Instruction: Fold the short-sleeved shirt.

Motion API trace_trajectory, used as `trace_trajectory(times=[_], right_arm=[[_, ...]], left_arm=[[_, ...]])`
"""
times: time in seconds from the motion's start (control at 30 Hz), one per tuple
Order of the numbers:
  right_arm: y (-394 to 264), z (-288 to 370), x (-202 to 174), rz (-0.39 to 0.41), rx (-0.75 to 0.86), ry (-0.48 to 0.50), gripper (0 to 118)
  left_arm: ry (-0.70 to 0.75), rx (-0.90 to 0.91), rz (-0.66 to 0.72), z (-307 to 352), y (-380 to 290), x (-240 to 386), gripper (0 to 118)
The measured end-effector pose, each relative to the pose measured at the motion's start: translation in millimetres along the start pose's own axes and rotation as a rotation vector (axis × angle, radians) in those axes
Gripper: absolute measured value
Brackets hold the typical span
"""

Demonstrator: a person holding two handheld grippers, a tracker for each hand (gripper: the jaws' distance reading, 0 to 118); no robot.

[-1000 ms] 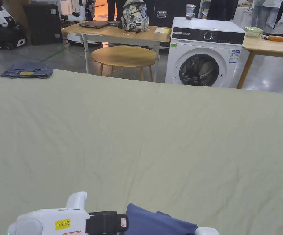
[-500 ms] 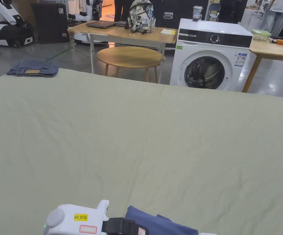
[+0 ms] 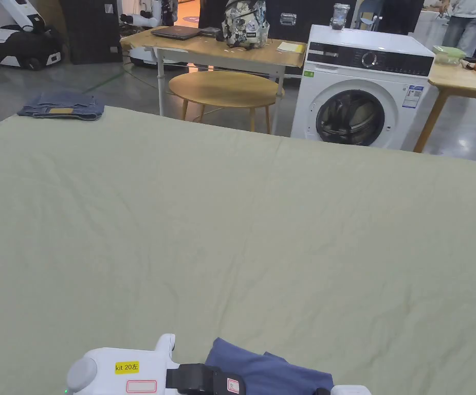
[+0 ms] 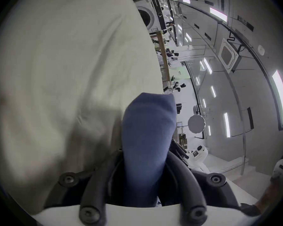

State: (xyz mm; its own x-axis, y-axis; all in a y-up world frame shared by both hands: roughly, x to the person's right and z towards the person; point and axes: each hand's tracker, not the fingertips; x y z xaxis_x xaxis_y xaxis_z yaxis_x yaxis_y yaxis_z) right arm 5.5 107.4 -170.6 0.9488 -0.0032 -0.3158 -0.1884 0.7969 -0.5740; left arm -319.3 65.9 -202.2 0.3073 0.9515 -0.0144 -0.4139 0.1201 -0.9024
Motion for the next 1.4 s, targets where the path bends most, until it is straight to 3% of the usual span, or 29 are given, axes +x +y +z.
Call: trace_trajectory(times=[0.4, 0.73, 1.03, 1.23, 1.4], right_arm=[[34.7, -0.4, -19.5, 0.054, 0.002, 0.037, 0], [47.5, -13.2, -57.0, 0.105, 0.005, 0.115, 0], [48.4, -28.6, -69.0, 0.120, -0.025, 0.118, 0], [50.1, -32.5, -69.5, 0.087, -0.043, 0.096, 0], [49.2, -35.6, -71.7, 0.090, -0.060, 0.091, 0]], left_arm=[[0.131, 0.047, -0.080, 81.0, 24.2, 48.3, 18], [0.358, 0.113, -0.110, 248.7, 78.2, 59.8, 18], [0.574, 0.196, -0.090, 403.6, 137.7, 67.7, 18], [0.699, 0.233, -0.036, 450.5, 150.9, 63.3, 18], [0.807, 0.221, 0.035, 446.4, 147.9, 41.6, 21]])
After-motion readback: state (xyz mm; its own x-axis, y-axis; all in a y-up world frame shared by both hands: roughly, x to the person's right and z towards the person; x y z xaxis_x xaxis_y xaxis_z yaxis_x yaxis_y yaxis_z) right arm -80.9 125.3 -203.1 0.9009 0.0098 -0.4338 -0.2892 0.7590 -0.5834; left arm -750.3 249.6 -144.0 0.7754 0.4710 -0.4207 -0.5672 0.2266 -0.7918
